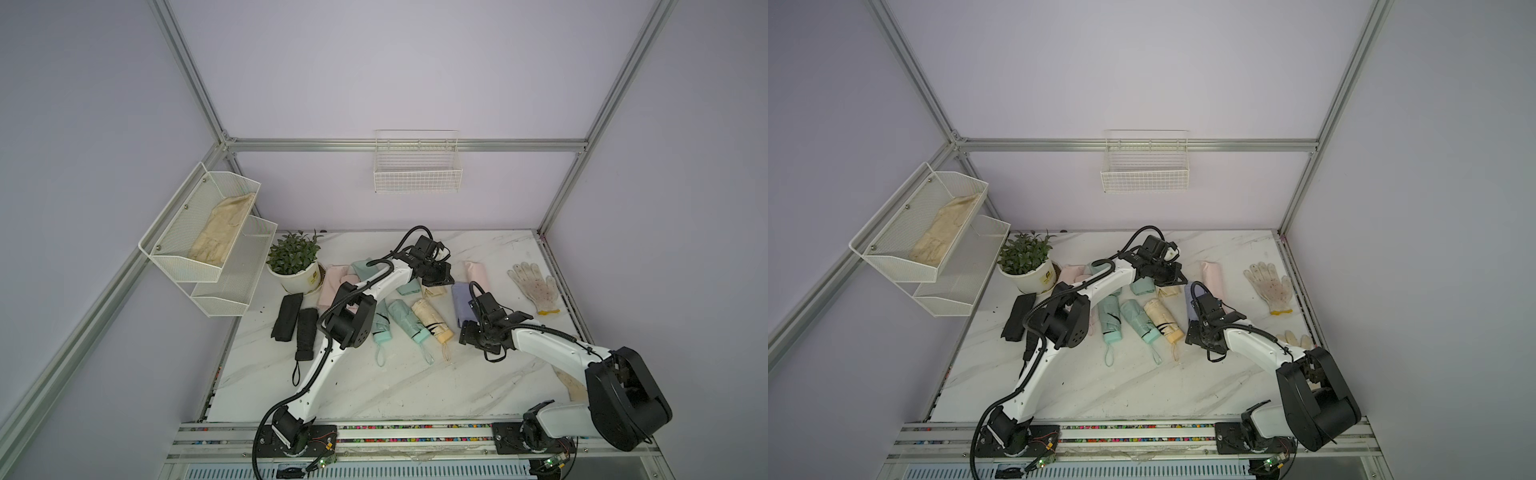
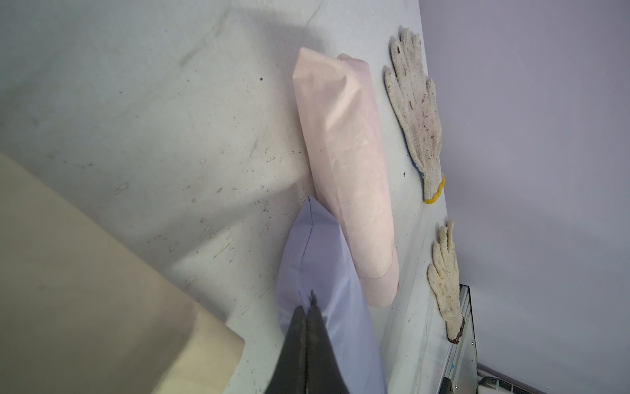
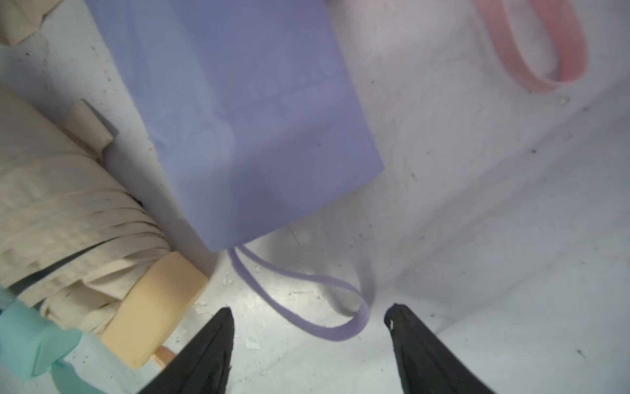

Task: Take umbrellas out of sleeves
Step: Take out the umbrella from the umbrella sleeve.

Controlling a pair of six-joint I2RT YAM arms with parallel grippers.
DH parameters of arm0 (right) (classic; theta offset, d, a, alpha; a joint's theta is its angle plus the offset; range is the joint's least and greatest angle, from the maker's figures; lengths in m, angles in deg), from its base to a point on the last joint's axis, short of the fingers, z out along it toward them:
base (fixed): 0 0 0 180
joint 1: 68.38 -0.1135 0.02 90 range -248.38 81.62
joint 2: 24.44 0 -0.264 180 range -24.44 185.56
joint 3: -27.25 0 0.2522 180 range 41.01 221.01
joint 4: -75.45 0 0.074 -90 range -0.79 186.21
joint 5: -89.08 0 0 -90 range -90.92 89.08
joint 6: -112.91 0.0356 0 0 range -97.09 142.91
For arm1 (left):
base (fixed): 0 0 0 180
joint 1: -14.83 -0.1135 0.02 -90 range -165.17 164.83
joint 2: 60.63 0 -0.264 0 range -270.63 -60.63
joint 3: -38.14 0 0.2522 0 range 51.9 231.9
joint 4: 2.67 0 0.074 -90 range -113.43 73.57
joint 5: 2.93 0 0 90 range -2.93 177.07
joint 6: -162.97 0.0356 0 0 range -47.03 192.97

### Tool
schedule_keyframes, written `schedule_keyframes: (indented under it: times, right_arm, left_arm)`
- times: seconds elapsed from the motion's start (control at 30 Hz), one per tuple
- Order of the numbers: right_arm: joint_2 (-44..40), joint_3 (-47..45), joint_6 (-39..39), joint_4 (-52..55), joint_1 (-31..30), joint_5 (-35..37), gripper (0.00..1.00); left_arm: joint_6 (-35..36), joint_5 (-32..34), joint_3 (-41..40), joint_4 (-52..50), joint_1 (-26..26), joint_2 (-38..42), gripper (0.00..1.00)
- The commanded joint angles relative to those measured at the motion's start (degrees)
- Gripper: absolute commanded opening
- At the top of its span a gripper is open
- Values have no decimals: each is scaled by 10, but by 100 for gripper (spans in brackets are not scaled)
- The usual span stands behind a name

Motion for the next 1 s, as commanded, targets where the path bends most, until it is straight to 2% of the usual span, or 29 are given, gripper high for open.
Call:
schedule_keyframes:
  times: [0.0,0.17,0.37,0.6,0.73,0.97]
  right_arm:
    - [16,3,-19,-25,10,9,75]
    - [19,-22,-35,-84,10,-41,69]
    - [-5,-48,-50,-101,6,-85,61]
    - [-33,-72,-15,-92,-33,-83,53]
    - [-33,-81,9,-91,-54,-63,43]
    - [-29,-81,27,-83,-55,-37,4]
  left_arm:
    - [14,-13,-9,10,-2,45,0]
    - [14,-13,-10,9,-3,44,0]
    - [14,-13,-11,11,-3,44,0]
    - [13,-11,-9,10,-3,45,0]
    - [11,-12,-7,11,-3,44,0]
    - [11,-12,-6,11,-3,46,0]
